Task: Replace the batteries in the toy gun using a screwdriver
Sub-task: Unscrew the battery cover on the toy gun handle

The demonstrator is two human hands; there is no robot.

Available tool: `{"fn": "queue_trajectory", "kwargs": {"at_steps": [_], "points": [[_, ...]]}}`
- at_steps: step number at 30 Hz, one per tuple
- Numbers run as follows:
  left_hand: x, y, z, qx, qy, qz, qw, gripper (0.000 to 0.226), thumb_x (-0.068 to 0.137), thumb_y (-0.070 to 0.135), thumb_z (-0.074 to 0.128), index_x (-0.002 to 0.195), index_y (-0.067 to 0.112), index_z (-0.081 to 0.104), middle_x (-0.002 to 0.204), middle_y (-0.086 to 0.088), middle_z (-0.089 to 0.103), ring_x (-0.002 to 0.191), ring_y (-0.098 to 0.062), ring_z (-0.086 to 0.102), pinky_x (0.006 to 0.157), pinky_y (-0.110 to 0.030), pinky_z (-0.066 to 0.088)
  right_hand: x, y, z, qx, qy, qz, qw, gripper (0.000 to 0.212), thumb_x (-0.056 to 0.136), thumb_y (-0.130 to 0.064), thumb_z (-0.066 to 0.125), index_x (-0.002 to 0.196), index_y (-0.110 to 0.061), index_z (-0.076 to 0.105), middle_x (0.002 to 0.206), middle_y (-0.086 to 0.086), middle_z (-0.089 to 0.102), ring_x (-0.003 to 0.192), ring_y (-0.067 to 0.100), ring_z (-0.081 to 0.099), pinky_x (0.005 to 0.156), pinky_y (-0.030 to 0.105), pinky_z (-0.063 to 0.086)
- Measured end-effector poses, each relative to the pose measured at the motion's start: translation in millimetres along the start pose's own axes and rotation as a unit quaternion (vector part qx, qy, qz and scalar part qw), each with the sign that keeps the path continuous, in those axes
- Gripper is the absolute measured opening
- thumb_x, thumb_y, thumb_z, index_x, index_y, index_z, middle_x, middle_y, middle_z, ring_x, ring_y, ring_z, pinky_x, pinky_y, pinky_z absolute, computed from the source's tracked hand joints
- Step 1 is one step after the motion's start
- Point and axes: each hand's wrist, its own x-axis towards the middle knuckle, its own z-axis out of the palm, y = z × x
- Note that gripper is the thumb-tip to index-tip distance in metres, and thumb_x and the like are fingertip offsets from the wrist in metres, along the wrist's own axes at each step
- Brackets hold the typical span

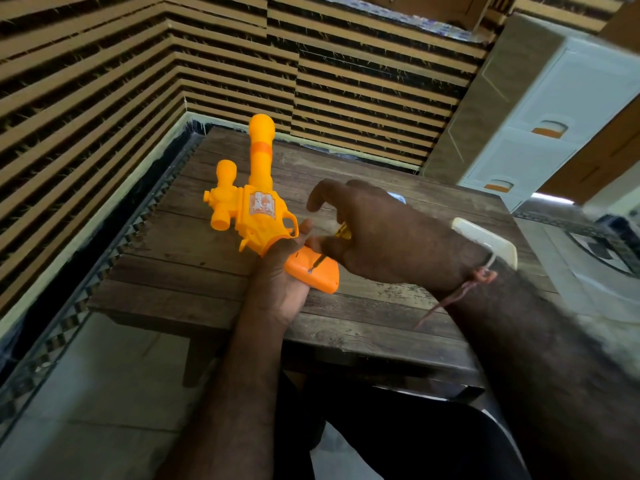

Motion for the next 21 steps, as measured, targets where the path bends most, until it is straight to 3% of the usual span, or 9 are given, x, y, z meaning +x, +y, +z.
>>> {"fn": "queue_trajectory", "kwargs": {"at_steps": [2, 5, 8, 11, 14, 17, 21], "points": [[0.9, 0.1, -1.8, 0.013, 0.016, 0.0, 1.0, 0.083, 0.057, 0.027, 0.088, 0.131, 0.007, 0.058, 0.125, -0.017, 0.057, 0.121, -0.036, 0.051, 0.105, -0.058, 0.04, 0.3, -0.6, 3.9, -0.049, 0.034, 0.011, 0.998, 0.03, 0.098, -0.034, 0.05, 0.124, -0.021, 0.049, 0.108, 0.005, 0.061, 0.091, 0.024, 0.061, 0.076, 0.04, 0.055], [2.4, -1.3, -5.0, 0.004, 0.025, 0.0, 1.0, 0.094, 0.067, 0.019, 0.078, 0.149, 0.003, 0.034, 0.134, -0.019, 0.05, 0.126, -0.038, 0.046, 0.106, -0.06, 0.039, 0.8, 0.1, 4.2, -0.077, 0.051, 0.017, 0.996, 0.025, 0.098, -0.029, 0.049, 0.122, -0.021, 0.051, 0.105, 0.003, 0.064, 0.089, 0.023, 0.061, 0.073, 0.04, 0.055], [0.6, -0.7, -2.8, 0.006, 0.024, -0.009, 1.0, 0.098, 0.056, 0.028, 0.088, 0.14, 0.004, 0.044, 0.136, -0.019, 0.047, 0.13, -0.038, 0.045, 0.108, -0.059, 0.036, 1.2, -0.3, -1.2, 0.024, 0.022, 0.006, 0.999, 0.041, 0.09, -0.02, 0.063, 0.128, -0.026, 0.049, 0.102, -0.005, 0.054, 0.089, 0.013, 0.055, 0.071, 0.028, 0.048], [2.8, -2.3, -4.3, 0.001, -0.002, -0.026, 1.0, 0.07, 0.058, 0.026, 0.087, 0.121, 0.008, 0.06, 0.129, -0.018, 0.056, 0.128, -0.038, 0.051, 0.107, -0.057, 0.039, 2.4, -2.2, 0.5, 0.053, 0.025, -0.024, 0.998, 0.047, 0.085, -0.014, 0.068, 0.127, -0.024, 0.05, 0.1, -0.007, 0.053, 0.09, 0.012, 0.054, 0.072, 0.028, 0.049], [1.5, -2.5, -3.2, 0.012, -0.034, -0.011, 0.999, 0.041, 0.068, 0.02, 0.079, 0.107, 0.014, 0.072, 0.111, -0.009, 0.07, 0.109, -0.025, 0.066, 0.095, -0.047, 0.053, 3.6, -2.0, 6.9, 0.013, 0.05, -0.011, 0.999, 0.038, 0.092, -0.031, 0.061, 0.127, -0.022, 0.05, 0.107, 0.003, 0.062, 0.095, 0.019, 0.06, 0.078, 0.035, 0.052], [3.0, -1.8, -4.5, 0.002, 0.002, -0.005, 1.0, 0.057, 0.072, 0.017, 0.068, 0.128, 0.008, 0.06, 0.126, -0.014, 0.059, 0.122, -0.033, 0.052, 0.109, -0.057, 0.038, 3.7, -1.8, 7.0, -0.038, 0.077, 0.007, 0.996, 0.029, 0.096, -0.033, 0.052, 0.122, -0.021, 0.052, 0.098, 0.005, 0.066, 0.087, 0.025, 0.063, 0.074, 0.042, 0.055], [5.5, -2.3, -5.5, 0.004, 0.005, -0.008, 1.0, 0.058, 0.066, 0.021, 0.071, 0.122, 0.008, 0.056, 0.127, -0.016, 0.053, 0.125, -0.036, 0.046, 0.111, -0.061, 0.032, 1.1, -3.0, -2.4, 0.015, 0.006, 0.005, 1.0, 0.041, 0.089, -0.02, 0.061, 0.127, -0.025, 0.049, 0.106, 0.002, 0.06, 0.095, 0.02, 0.059, 0.077, 0.035, 0.052]]}}
